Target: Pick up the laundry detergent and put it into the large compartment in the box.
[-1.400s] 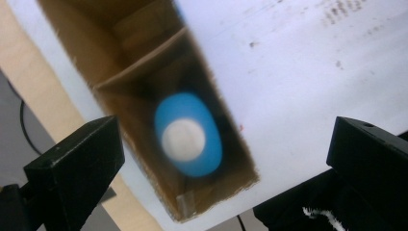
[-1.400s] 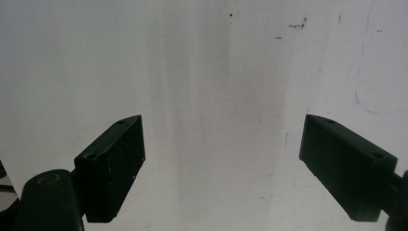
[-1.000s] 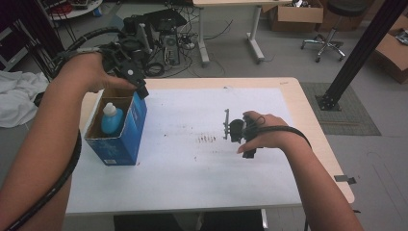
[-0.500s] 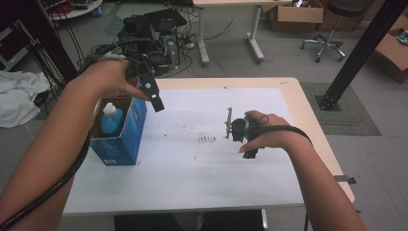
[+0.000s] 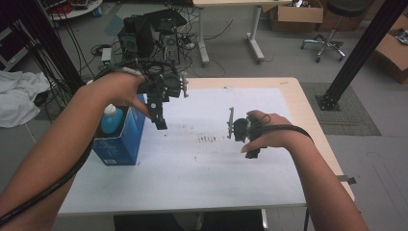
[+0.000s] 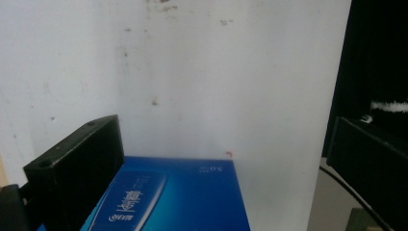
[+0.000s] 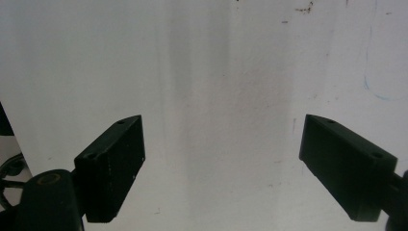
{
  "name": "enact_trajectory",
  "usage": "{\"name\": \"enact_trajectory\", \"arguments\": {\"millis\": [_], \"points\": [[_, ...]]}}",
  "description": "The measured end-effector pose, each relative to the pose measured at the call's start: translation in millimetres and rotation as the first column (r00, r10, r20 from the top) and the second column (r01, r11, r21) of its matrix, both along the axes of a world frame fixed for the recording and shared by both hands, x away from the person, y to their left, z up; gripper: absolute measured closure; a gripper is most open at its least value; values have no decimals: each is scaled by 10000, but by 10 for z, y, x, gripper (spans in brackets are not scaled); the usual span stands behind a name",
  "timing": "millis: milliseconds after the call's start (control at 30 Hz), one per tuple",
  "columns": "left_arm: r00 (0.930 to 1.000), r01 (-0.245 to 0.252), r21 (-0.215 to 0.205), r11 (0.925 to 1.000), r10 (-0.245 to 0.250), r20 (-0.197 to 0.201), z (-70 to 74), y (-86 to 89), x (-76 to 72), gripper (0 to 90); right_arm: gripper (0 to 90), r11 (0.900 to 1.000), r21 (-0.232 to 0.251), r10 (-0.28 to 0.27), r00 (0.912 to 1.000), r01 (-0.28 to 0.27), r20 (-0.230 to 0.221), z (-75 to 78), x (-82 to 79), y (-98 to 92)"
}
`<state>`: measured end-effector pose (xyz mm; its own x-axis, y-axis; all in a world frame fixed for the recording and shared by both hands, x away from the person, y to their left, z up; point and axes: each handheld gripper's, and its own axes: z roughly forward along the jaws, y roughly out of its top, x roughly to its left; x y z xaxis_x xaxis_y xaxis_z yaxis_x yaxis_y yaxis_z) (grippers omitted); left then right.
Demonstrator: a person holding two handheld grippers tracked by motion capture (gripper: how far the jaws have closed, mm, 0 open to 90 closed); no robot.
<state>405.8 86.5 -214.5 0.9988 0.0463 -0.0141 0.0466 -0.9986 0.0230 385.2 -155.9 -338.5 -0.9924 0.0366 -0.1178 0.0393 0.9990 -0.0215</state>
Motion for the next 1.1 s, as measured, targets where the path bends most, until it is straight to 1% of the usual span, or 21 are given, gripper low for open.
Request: {"name": "enact_trajectory", "arguments": {"millis": [133, 200, 367, 400, 467, 500, 633, 700, 833, 967, 1033, 1100], "points": [[9994, 337, 172, 9993, -336, -98, -69, -58, -22, 1, 162, 10000, 27, 10, 10000, -10, -17, 8, 1, -1], [9990, 447, 134, 9989, -447, -51, -94, -86, -21, 1, 163, 10000, -20, 8, 10000, -8, -41, 8, 6, -1], [9991, 412, 207, 9989, -411, -61, -120, -137, 2, 1, 162, 10000, 10, -40, 10000, 40, -6, 4, 13, 1], [9988, 480, 215, 9986, -479, -16, -117, -150, 5, 1, 163, 10000, -11, -54, 10000, 54, 3, 4, 13, 1], [9986, 523, 135, 9985, -523, -31, -109, -163, -1, 1, 163, 10000, -55, -51, 10000, 51, 33, 8, 11, -1], [9984, 573, 110, 9983, -573, -34, -107, -168, -2, 1, 162, 10000, 6, -57, 10000, 57, 30, 8, 11, -5], [9987, 513, 83, 9987, -512, -79, -123, -175, 14, 0, 163, 9999, -78, -68, 10000, 68, -35, 11, 27, -25], [9984, 561, 28, 9984, -561, -78, -135, -175, 27, 1, 163, 9999, -97, -70, 10000, 69, -69, 13, 35, -31], [9985, 547, 29, 9985, -547, -70, -158, -187, 56, 1, 163, 10000, -90, -34, 10000, 33, -54, 13, 48, -32], [9978, 664, 74, 9978, -664, -82, -162, -208, 69, 1, 162, 9999, -113, -37, 10000, 37, -59, 1, 65, -27], [9978, 657, 47, 9978, -657, -87, -164, -211, 73, 1, 162, 9999, -90, -61, 10000, 61, -62, -2, 71, -25], [9976, 681, 104, 9976, -679, -103, -170, -209, 74, 1, 163, 9999, -80, -65, 10000, 64, -64, -4, 74, -22]]}}
